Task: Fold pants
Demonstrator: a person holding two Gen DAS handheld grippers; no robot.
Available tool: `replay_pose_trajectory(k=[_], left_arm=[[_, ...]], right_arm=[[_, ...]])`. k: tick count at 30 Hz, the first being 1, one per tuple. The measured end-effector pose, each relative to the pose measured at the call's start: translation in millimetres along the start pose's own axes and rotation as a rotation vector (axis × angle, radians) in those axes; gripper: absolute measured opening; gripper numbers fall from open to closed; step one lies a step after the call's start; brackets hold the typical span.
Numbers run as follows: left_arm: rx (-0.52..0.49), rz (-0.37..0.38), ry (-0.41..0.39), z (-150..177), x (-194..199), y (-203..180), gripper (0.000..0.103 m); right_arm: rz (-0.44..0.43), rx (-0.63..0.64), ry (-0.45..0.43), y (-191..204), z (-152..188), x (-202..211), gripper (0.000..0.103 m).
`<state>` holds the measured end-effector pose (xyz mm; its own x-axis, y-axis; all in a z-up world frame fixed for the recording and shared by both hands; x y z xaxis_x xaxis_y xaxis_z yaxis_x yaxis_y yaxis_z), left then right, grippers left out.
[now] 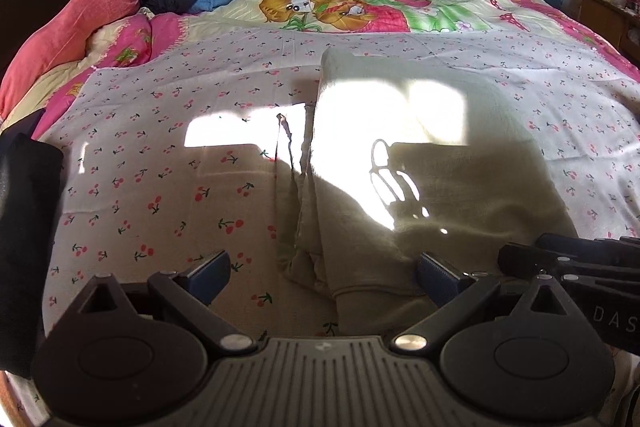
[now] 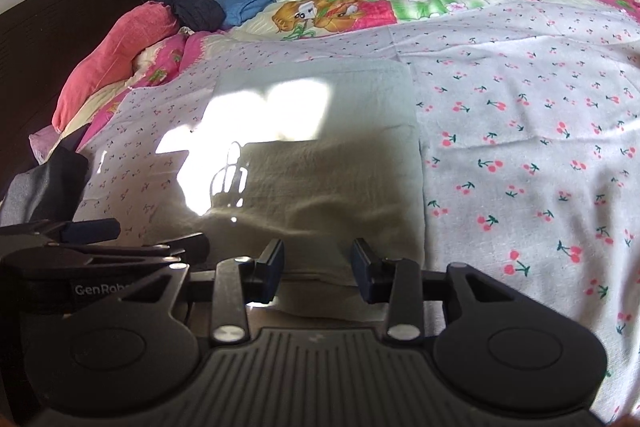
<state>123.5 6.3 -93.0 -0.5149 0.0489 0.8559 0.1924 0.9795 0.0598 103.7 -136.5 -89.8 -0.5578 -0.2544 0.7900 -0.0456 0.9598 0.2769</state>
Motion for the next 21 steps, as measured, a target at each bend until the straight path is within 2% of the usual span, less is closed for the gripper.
replay_pose_trajectory(k=[3,10,16,21], left_arm=[[0.014,0.003,0.011,6.5,-3.2,0.6,0.103],[0.040,0.033,-0.012,12.0,7.0,3.6,0.103],[0.067,0.040,-0.076,10.7,22.9,9.0,0.103],[0.065,0.030,-0.057,12.4,16.5,8.9,0.103]], right_arm=[[0.008,0.037,-0.002,5.7,5.3,2.6,0.042],[-0.023,-0.015,-0.008,3.1,7.4,13.8,0.043],[-0.032,-0.041,-0.032,-0.8,7.1,23.2,0.043],[-0.027,-0.036,-0.037,0.0,6.5,24.3,0.043]])
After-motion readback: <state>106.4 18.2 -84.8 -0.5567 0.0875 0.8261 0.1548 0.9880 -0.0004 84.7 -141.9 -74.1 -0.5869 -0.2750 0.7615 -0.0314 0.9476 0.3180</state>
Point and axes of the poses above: each gripper's, at about its wrist camera, not at the fingertips, and x roughly against the way its jaws point, y to its left, z to its underside, the point moved 10 cm from there along -x, roughly the way its jaws point, and after that the axes turned 12 degrees about y, right-handed, at the moved point
